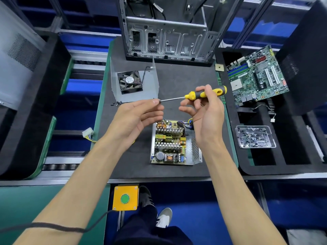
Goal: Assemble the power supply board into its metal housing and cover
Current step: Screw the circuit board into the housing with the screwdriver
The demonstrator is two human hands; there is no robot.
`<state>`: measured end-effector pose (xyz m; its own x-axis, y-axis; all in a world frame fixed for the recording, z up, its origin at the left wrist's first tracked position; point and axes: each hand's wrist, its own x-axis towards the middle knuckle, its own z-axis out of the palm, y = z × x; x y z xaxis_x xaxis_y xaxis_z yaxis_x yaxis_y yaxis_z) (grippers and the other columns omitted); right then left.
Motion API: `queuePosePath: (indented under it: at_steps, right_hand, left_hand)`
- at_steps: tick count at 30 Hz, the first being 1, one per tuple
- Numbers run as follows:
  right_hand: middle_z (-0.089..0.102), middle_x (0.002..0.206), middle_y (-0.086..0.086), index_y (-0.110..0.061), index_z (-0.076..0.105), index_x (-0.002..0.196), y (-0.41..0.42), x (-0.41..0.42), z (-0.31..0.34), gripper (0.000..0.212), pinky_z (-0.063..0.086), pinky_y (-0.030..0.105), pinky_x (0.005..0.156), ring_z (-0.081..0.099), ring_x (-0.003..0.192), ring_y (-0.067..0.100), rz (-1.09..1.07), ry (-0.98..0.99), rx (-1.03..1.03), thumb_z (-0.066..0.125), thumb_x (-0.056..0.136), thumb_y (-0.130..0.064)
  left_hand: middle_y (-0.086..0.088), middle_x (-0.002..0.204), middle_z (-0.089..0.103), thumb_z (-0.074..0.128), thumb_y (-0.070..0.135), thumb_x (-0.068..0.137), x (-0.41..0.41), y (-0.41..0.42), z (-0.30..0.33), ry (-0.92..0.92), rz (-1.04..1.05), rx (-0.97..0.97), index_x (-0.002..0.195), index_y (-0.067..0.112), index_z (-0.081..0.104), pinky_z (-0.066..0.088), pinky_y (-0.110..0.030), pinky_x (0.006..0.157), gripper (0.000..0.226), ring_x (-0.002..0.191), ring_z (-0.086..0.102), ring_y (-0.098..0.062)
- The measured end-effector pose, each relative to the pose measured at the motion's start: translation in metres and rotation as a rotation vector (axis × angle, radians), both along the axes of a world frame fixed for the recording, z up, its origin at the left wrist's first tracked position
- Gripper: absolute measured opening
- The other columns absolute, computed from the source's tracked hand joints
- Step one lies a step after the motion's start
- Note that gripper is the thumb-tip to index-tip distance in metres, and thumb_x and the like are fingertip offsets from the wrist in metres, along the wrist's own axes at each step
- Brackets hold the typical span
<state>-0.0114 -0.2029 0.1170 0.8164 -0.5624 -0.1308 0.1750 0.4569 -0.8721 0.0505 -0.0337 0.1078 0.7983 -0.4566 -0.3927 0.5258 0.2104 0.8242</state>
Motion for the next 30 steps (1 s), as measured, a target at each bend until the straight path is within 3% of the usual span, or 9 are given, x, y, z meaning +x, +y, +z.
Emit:
queuePosePath:
  at_steps: [9,16,24,30]
  right_hand:
    - [0.041,0.064,0.005,-0.008,0.063,0.093,-0.004,-0.007,-0.003,0.03,0.057,0.029,0.056,0.062,0.061,0.019,-0.038,0.017,0.082,0.045,0.11,-0.025]
    - [0.035,0.062,-0.003,-0.013,0.064,0.086,-0.011,-0.022,-0.01,0.034,0.041,0.023,0.045,0.04,0.052,0.011,-0.116,0.076,0.207,0.047,0.109,-0.031]
    - [0.034,0.064,-0.003,-0.018,0.066,0.073,-0.014,-0.065,-0.019,0.042,0.034,0.022,0.04,0.034,0.048,0.009,-0.15,0.098,0.269,0.05,0.108,-0.036]
    - [0.037,0.062,-0.005,-0.023,0.067,0.068,-0.006,-0.1,-0.034,0.046,0.034,0.022,0.039,0.035,0.047,0.009,-0.127,0.114,0.24,0.048,0.108,-0.038]
  left_hand:
    - [-0.017,0.088,0.076,0.074,0.02,0.091,-0.001,-0.011,0.0,-0.142,-0.028,0.121,0.08,0.012,0.082,0.059,-0.026,0.069,0.016,0.074,0.073,-0.021]
    - [-0.014,0.091,0.078,0.069,0.037,0.094,-0.015,-0.018,0.002,-0.228,-0.059,0.207,0.097,0.011,0.078,0.055,-0.021,0.06,0.028,0.071,0.07,-0.019]
    - [0.005,0.068,0.062,0.06,0.043,0.097,-0.047,0.005,-0.021,-0.399,0.203,0.394,0.085,0.024,0.077,0.035,-0.019,0.047,0.028,0.054,0.044,-0.011]
    - [0.007,0.071,0.056,0.062,0.047,0.092,-0.082,0.019,-0.049,-0.42,0.422,0.523,0.082,0.023,0.064,0.037,-0.023,0.062,0.026,0.065,0.046,-0.008]
